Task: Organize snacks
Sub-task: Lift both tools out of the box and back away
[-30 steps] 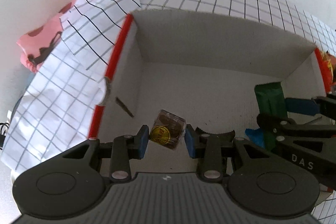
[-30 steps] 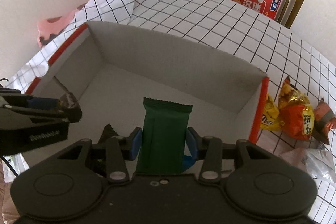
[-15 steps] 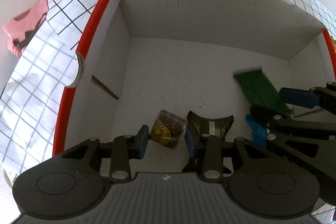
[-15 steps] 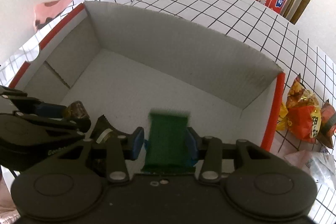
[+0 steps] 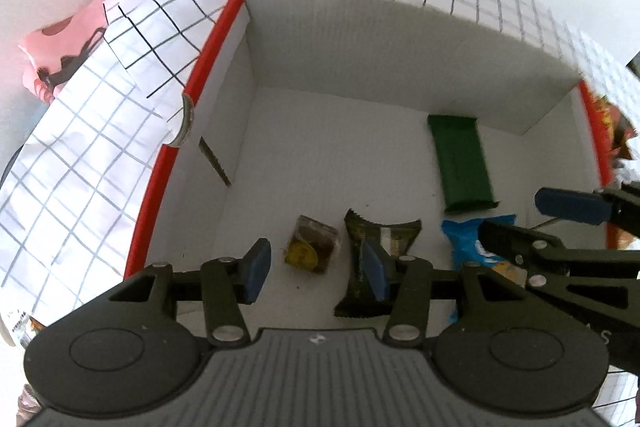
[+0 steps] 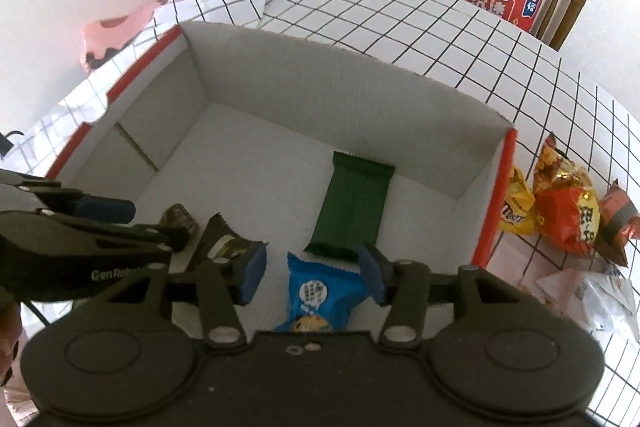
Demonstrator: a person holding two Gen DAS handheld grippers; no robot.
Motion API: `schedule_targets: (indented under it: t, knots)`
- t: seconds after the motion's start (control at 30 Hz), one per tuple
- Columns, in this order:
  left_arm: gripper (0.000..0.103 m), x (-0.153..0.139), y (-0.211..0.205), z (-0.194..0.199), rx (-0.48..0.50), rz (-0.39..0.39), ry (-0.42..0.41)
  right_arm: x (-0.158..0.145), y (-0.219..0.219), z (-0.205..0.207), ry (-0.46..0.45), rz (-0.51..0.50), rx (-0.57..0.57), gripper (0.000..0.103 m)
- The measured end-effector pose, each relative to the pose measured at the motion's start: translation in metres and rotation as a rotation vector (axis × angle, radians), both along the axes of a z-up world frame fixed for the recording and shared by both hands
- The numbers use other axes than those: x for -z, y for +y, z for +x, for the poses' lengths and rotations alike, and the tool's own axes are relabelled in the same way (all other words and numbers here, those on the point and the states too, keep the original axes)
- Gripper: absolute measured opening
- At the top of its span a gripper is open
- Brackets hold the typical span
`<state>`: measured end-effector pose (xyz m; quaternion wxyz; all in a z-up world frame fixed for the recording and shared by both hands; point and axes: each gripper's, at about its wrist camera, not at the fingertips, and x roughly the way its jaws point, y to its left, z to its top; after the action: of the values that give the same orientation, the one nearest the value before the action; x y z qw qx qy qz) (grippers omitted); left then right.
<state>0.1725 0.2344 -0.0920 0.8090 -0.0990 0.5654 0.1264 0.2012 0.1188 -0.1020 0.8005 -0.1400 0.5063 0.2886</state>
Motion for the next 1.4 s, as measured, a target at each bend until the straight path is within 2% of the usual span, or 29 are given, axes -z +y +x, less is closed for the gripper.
schedule_targets:
  t: [0.33, 0.63, 0.7, 0.77, 0.8, 1.0, 1.2, 1.3, 1.4]
  knots:
    - [0.050, -0.045, -0.023, -0.030, 0.030, 0.019, -0.119, -0.034, -0.035, -0.025, -0.013, 0.116, 0.010, 0.061]
    - [0.050, -0.079, -0.058, -0.059, 0.063, 0.028, -0.252, -0.071, -0.072, -0.054, -0.067, 0.210, 0.001, 0.066]
    - [0.053, -0.087, -0.066, -0.066, 0.065, 0.028, -0.283, -0.079, -0.083, -0.058, -0.079, 0.230, 0.007, 0.071]
    - [0.062, -0.093, -0.074, -0.072, 0.067, 0.036, -0.314, -0.086, -0.097, -0.063, -0.090, 0.253, 0.012, 0.072]
    - [0.062, -0.095, -0.080, -0.075, 0.074, 0.043, -0.327, -0.089, -0.104, -0.066, -0.095, 0.263, 0.016, 0.073]
    - [0.062, -0.102, -0.112, -0.085, 0.117, 0.037, -0.362, -0.099, -0.146, -0.081, -0.130, 0.303, 0.032, 0.081]
    - [0.065, -0.097, -0.151, -0.090, 0.173, 0.048, -0.381, -0.094, -0.187, -0.093, -0.150, 0.331, 0.054, 0.086]
    - [0.065, -0.092, -0.169, -0.089, 0.192, 0.048, -0.378, -0.089, -0.206, -0.099, -0.167, 0.334, 0.058, 0.091]
    - [0.072, -0.085, -0.187, -0.088, 0.202, 0.041, -0.373, -0.081, -0.225, -0.104, -0.184, 0.325, 0.063, 0.095]
